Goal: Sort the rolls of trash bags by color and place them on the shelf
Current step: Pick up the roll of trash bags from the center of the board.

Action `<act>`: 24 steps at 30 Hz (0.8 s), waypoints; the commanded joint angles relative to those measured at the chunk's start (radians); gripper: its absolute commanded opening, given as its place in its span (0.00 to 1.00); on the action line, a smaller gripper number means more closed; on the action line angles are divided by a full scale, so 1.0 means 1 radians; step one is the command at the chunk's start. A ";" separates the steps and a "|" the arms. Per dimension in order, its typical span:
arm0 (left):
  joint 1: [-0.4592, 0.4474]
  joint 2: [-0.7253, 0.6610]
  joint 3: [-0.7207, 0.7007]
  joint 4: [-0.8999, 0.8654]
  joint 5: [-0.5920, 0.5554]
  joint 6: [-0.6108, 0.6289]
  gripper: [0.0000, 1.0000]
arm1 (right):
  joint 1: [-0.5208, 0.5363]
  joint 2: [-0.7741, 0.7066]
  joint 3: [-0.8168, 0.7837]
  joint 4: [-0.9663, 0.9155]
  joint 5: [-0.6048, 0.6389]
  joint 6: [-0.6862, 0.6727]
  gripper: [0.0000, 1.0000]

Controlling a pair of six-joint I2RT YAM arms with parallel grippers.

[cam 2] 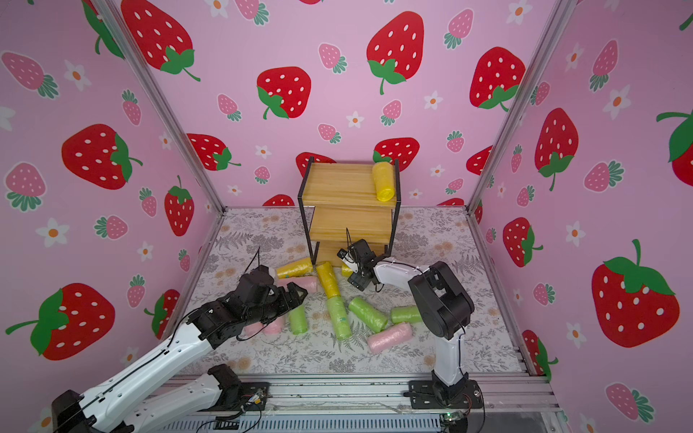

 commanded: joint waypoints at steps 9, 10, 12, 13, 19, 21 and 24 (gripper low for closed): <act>-0.010 -0.035 -0.025 0.043 0.004 -0.020 0.96 | -0.002 -0.140 -0.027 -0.204 -0.212 0.159 0.66; -0.011 -0.032 -0.023 0.047 0.005 -0.023 0.96 | -0.003 -0.152 -0.022 -0.231 -0.231 0.168 0.65; -0.014 -0.022 -0.022 0.062 0.011 -0.030 0.96 | -0.003 -0.172 -0.021 -0.281 -0.272 0.188 0.65; -0.016 -0.018 -0.022 0.070 0.013 -0.032 0.96 | -0.002 -0.183 -0.026 -0.292 -0.286 0.194 0.65; -0.036 0.034 0.004 0.109 0.016 -0.031 0.96 | -0.004 -0.197 -0.044 -0.292 -0.257 0.191 0.84; -0.043 0.050 0.020 0.108 0.016 -0.026 0.96 | -0.007 -0.182 -0.023 -0.293 -0.202 0.177 0.88; -0.057 0.056 0.034 0.104 0.008 -0.023 0.96 | -0.018 -0.175 0.009 -0.289 -0.166 0.161 0.98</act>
